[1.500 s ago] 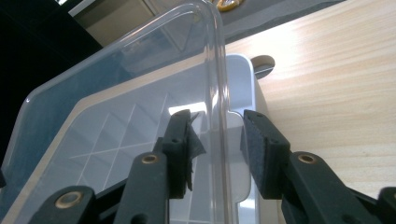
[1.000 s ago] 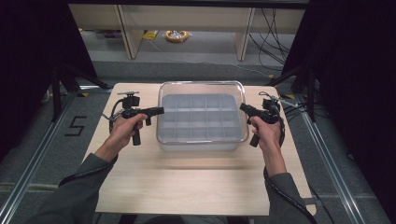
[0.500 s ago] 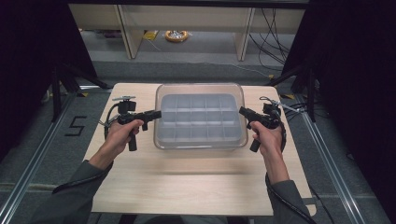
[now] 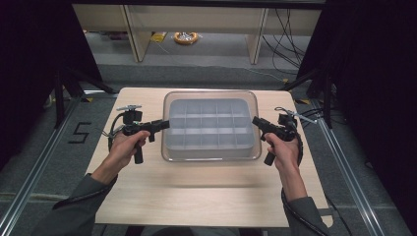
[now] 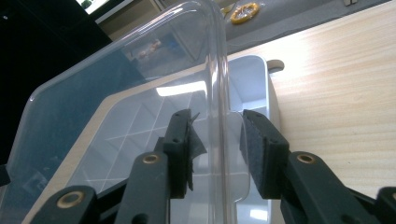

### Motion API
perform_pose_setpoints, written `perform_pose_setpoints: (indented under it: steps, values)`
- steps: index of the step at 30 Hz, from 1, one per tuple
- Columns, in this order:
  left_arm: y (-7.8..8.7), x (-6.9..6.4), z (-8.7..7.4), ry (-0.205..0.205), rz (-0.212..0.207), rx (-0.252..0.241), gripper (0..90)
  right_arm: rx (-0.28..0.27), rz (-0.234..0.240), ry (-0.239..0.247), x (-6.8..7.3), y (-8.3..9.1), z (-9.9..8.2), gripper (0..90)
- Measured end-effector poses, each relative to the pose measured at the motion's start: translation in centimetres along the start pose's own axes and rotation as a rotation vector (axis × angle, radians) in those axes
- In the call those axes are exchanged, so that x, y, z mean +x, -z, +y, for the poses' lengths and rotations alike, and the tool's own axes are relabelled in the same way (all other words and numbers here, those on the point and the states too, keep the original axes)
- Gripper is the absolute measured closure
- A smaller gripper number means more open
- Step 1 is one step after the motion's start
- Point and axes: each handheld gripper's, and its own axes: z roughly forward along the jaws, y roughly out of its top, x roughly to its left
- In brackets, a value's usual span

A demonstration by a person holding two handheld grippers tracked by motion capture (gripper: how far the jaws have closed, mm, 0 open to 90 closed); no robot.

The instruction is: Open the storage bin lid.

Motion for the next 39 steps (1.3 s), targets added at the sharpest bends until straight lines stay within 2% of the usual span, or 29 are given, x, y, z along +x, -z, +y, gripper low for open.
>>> perform_pose_setpoints:
  steps: [2,3,5,6,7,8,9,10,11,14,17,19,20,21,22,23,25,26,27,29,32,33,37,39]
  values:
    - [0.1,-0.1,-0.1,-0.006,0.000,0.000,59.0,-0.010,0.002,0.017,-0.1,0.0,0.0,64.6]
    - [0.3,-0.3,-0.2,-0.008,-0.001,-0.003,59.0,-0.004,0.001,-0.007,0.1,0.2,-0.1,64.5]
    - [0.4,-0.4,-0.3,-0.015,-0.003,-0.003,58.8,-0.008,0.005,0.000,0.0,0.3,-0.2,64.5]
    - [0.4,-0.5,-0.4,-0.012,0.000,-0.003,58.6,-0.001,0.002,-0.013,0.1,0.5,-0.2,64.5]
    - [0.5,-0.6,-0.5,-0.015,-0.002,-0.001,58.2,-0.014,0.003,0.025,-0.1,0.5,-0.3,64.5]
    - [0.6,-0.6,-0.6,-0.017,-0.005,-0.001,58.0,-0.007,-0.001,0.000,0.1,0.7,-0.4,64.6]
    - [0.6,-0.6,-0.7,-0.020,-0.006,0.000,58.0,-0.007,0.008,0.002,0.0,0.8,-0.5,64.6]
    - [0.7,-0.7,-0.8,-0.025,-0.006,0.002,58.0,-0.008,0.005,0.007,0.0,0.9,-0.6,64.4]
    - [0.8,-0.7,-0.9,-0.023,-0.006,0.003,58.1,-0.013,0.012,0.034,-0.2,0.9,-0.7,64.3]
    - [1.0,-0.8,-1.2,-0.030,-0.012,0.005,58.3,-0.001,0.015,0.014,-0.1,1.4,-1.2,64.4]
    - [1.4,-0.9,-2.0,-0.032,-0.014,0.012,58.3,-0.005,0.021,0.049,-0.3,1.8,-1.7,64.5]
    - [1.6,-1.0,-2.3,-0.033,-0.016,0.013,58.3,0.002,0.023,0.011,0.0,2.2,-2.0,64.5]
    - [1.7,-1.0,-2.5,-0.032,-0.019,0.013,58.4,0.005,0.023,0.034,-0.1,2.4,-2.2,64.5]
    - [1.8,-1.0,-2.6,-0.029,-0.027,0.013,58.5,0.008,0.026,0.025,-0.1,2.5,-2.3,64.5]
    - [2.0,-1.1,-2.8,-0.034,-0.026,0.014,58.5,0.001,0.024,0.060,-0.3,2.6,-2.5,64.5]
    - [2.1,-1.1,-2.9,-0.035,-0.030,0.015,58.5,0.003,0.045,0.042,-0.3,2.7,-2.7,64.5]
    - [2.2,-1.2,-3.1,-0.036,-0.029,0.015,58.5,0.007,0.034,0.044,-0.2,3.1,-3.0,64.5]
    - [2.4,-1.3,-3.5,-0.037,-0.035,0.018,58.5,0.011,0.040,0.018,0.0,3.3,-3.2,64.5]
    - [2.6,-1.3,-3.7,-0.038,-0.035,0.018,58.5,0.002,0.054,0.041,-0.2,3.3,-3.4,64.5]
    - [2.7,-1.3,-4.1,-0.038,-0.039,0.026,58.2,0.008,0.037,0.054,-0.3,3.6,-3.7,64.5]
    - [3.0,-1.2,-4.7,-0.038,-0.043,0.030,58.3,0.003,0.043,0.058,-0.4,3.7,-4.2,64.8]
    - [3.0,-1.2,-4.7,-0.038,-0.043,0.030,58.3,0.003,0.049,0.035,-0.2,3.8,-4.4,64.7]
    - [3.3,-1.2,-5.6,-0.040,-0.049,0.036,58.5,-0.001,0.049,0.051,-0.2,4.1,-4.8,64.8]
    - [3.6,-1.2,-6.4,-0.039,-0.051,0.057,58.4,-0.002,0.044,0.047,0.0,4.5,-5.3,64.7]
